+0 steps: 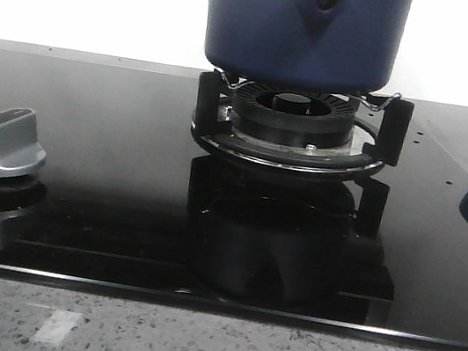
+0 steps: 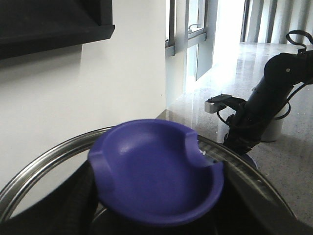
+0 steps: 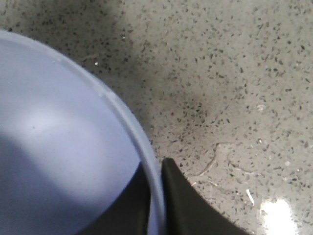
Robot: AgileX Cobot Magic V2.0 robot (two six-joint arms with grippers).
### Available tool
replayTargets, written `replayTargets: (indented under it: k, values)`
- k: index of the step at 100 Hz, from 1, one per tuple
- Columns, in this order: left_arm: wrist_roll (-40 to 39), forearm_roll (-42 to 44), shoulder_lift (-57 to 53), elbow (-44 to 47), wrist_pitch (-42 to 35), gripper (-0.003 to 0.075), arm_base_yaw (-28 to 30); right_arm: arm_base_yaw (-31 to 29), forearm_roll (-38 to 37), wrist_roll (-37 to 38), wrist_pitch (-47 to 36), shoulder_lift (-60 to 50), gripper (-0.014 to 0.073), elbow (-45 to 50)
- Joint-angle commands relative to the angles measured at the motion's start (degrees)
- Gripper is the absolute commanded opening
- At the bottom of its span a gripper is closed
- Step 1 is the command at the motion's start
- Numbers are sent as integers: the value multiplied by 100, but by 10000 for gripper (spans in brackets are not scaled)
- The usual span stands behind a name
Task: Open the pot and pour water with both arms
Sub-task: 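Lower the bowl back onto the counter and open the right gripper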
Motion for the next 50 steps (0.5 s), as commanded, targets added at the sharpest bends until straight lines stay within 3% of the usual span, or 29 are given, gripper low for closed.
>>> replayTargets:
  k: [1,13,50]
  values:
    - [13,-523,-309,-194,104,274,-40,-47,82,-62,-202,-232,211,-137]
    - [13,-523,-299,-194,104,274,-40,-118,92,-62,-78,-246,375,-227]
    - [214,-549,-50,-194,-311,274,-617,-156,261,-62,543,-967,383,-1180]
